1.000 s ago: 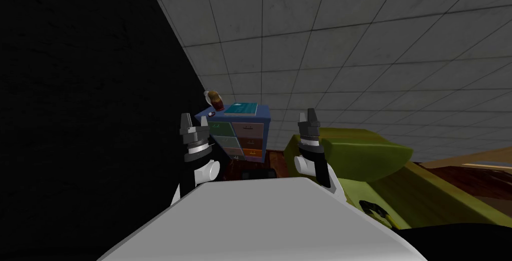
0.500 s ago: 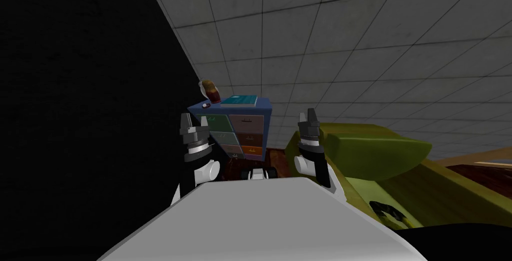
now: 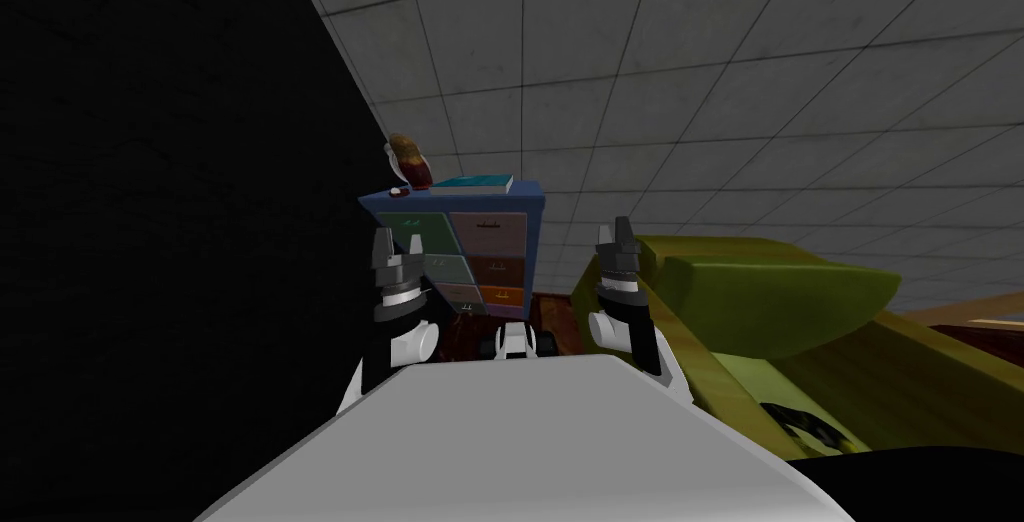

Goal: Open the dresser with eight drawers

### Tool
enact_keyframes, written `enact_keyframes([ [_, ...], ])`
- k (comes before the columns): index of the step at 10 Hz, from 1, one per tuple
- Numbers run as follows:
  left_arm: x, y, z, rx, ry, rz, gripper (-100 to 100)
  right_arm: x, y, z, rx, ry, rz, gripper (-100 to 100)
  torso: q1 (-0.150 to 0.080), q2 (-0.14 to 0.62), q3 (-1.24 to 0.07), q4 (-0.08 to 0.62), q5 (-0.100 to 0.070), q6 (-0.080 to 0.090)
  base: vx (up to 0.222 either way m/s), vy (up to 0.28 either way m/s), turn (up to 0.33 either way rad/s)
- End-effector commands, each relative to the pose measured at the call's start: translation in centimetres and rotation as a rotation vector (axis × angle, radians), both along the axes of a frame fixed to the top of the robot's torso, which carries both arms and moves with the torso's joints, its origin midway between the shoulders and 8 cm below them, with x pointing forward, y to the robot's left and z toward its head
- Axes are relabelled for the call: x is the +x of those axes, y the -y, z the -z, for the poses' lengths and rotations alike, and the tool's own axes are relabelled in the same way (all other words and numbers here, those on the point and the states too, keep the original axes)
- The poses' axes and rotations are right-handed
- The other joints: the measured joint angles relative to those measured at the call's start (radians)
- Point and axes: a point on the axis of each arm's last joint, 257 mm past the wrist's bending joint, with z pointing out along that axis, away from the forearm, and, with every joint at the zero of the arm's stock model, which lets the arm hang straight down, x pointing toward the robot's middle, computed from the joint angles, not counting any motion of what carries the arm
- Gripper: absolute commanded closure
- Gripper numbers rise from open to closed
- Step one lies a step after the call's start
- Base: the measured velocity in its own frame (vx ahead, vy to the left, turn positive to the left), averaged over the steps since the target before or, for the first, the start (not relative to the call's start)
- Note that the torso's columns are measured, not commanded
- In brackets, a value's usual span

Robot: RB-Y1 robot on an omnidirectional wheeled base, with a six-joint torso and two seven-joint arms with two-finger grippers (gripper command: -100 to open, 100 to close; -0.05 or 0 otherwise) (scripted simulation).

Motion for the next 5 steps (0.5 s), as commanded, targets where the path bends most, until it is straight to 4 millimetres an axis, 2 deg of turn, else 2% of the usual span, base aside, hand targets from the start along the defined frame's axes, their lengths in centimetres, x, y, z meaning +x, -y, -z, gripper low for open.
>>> enact_keyframes([
  [1, 1.5, 0.5, 2.1, 0.050, -0.051, 0.017, -100, 0.0, 0.0, 0.0, 0.000, 0.000, 0.000, 0, 0.000, 0.001, -0.001, 0.001, 0.000, 0.000, -0.010, -0.042, -0.011],
  [5, 3.3, 0.6, 5.2, 0.082, -0.115, 0.021, -100, 0.0, 0.0, 0.0, 0.000, 0.000, 0.000, 0, 0.001, 0.001, -0.001, 0.001, 0.000, 0.000, -0.006, -0.038, -0.011],
])
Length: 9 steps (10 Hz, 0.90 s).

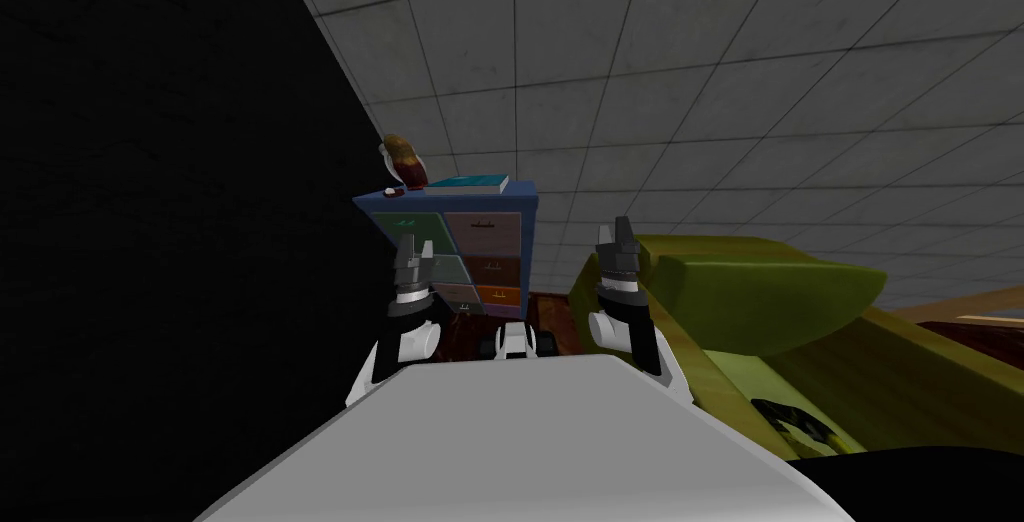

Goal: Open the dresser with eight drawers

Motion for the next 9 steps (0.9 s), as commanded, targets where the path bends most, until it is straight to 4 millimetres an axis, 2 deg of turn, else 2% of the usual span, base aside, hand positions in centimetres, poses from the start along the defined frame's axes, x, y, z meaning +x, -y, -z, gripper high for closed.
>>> enact_keyframes([
  [1, 1.2, 0.0, 2.0, 0.020, -0.044, -0.001, -100, 0.0, 0.0, 0.0, 0.000, 0.000, 0.000, 0, 0.000, 0.000, 0.000, 0.000, 0.000, 0.000, -0.004, -0.043, -0.013],
  [4, 2.6, -0.1, 4.8, 0.039, -0.098, -0.003, -100, 0.0, 0.0, 0.0, 0.000, 0.000, 0.000, 0, 0.000, 0.001, 0.000, 0.000, 0.000, 0.000, -0.008, -0.043, -0.011],
  [5, 2.6, -0.1, 4.8, 0.039, -0.098, -0.003, -100, 0.0, 0.0, 0.0, 0.000, 0.000, 0.000, 0, 0.000, 0.000, 0.000, 0.000, 0.000, 0.000, -0.004, -0.027, -0.003],
  [9, 4.4, -0.2, 9.0, 0.066, -0.177, -0.006, -100, 0.0, 0.0, 0.0, 0.000, 0.000, 0.000, 0, -0.001, 0.000, 0.000, 0.000, 0.000, 0.000, -0.007, -0.039, -0.013],
])
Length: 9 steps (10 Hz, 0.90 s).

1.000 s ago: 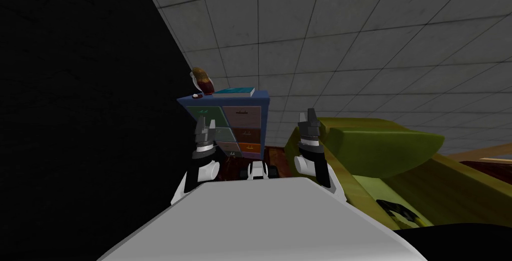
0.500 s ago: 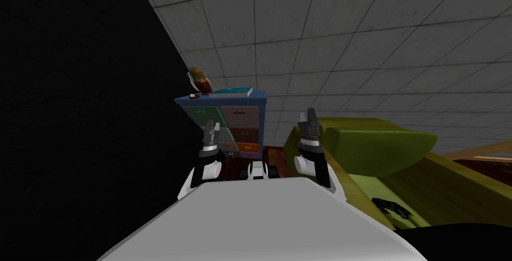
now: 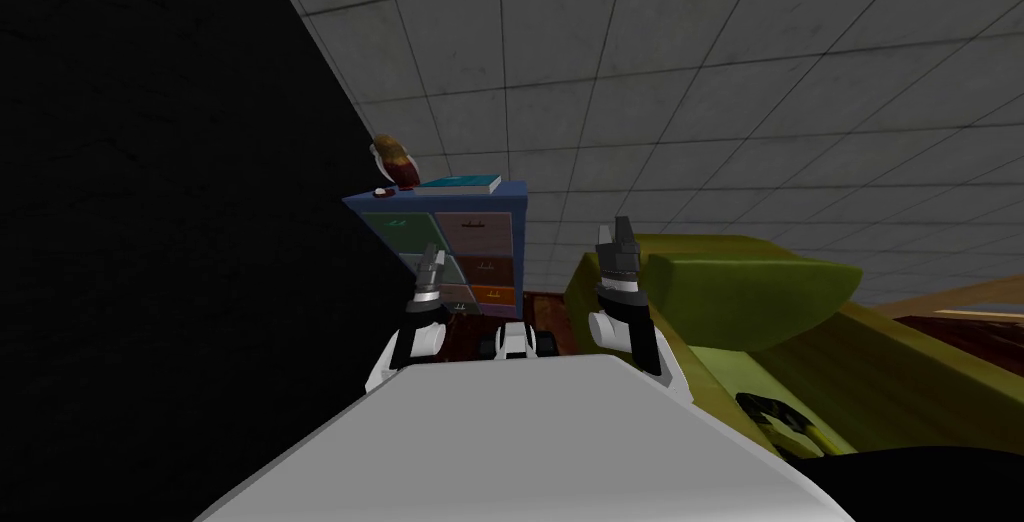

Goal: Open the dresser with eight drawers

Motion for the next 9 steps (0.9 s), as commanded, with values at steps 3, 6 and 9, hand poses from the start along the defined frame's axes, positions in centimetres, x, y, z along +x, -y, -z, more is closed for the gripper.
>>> enact_keyframes([
  [3, 1.6, -0.2, 4.1, 0.023, -0.077, -0.005, -100, 0.0, 0.0, 0.0, 0.000, 0.000, 0.000, 0, 0.001, 0.000, 0.000, 0.000, 0.000, 0.000, -0.006, -0.047, -0.010],
  [6, 2.6, -0.2, 7.5, 0.033, -0.140, -0.010, -100, 0.0, 0.0, 0.0, 0.000, 0.000, 0.000, 0, 0.001, 0.000, 0.000, 0.000, 0.000, 0.000, -0.007, -0.041, -0.014],
  [9, 3.1, -0.1, 9.8, 0.036, -0.180, -0.014, -100, 0.0, 0.0, 0.0, 0.000, 0.000, 0.000, 0, 0.001, 0.000, 0.000, 0.000, 0.000, 0.000, -0.008, -0.042, -0.009],
])
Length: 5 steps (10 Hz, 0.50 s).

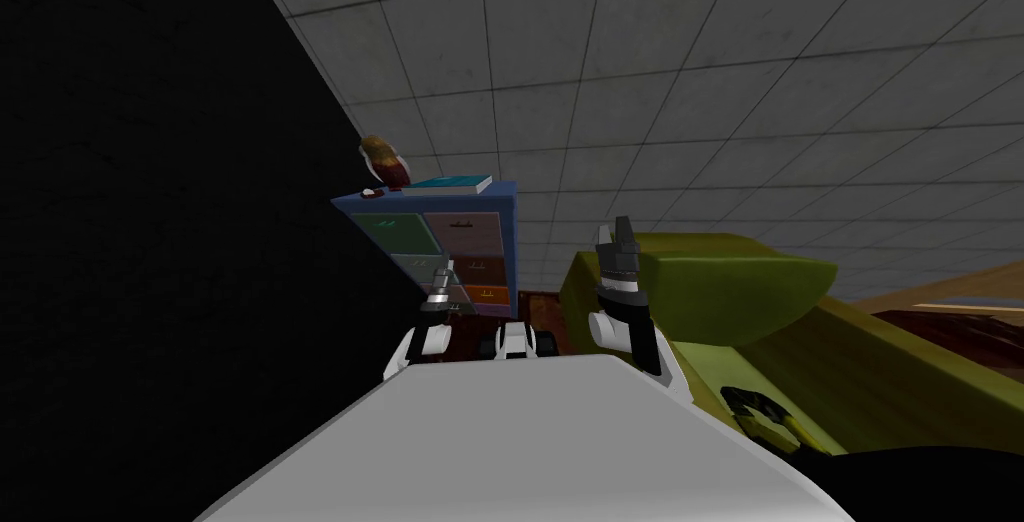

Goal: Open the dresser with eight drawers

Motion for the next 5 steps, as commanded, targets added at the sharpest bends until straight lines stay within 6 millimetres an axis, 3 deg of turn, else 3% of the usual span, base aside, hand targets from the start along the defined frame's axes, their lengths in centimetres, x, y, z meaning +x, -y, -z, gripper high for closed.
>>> enact_keyframes([
  [1, 0.4, 0.1, 2.6, 0.002, -0.045, -0.004, -100, 0.0, 0.0, 0.0, 0.000, 0.000, 0.000, 0, 0.001, 0.000, 0.000, 0.000, 0.000, 0.000, -0.003, -0.035, -0.014],
  [5, 1.0, 0.7, 6.6, -0.001, -0.118, -0.008, -100, 0.0, 0.0, 0.0, 0.000, 0.000, 0.000, 0, -0.001, 0.000, 0.000, 0.000, 0.000, 0.000, -0.008, -0.051, -0.014],
])
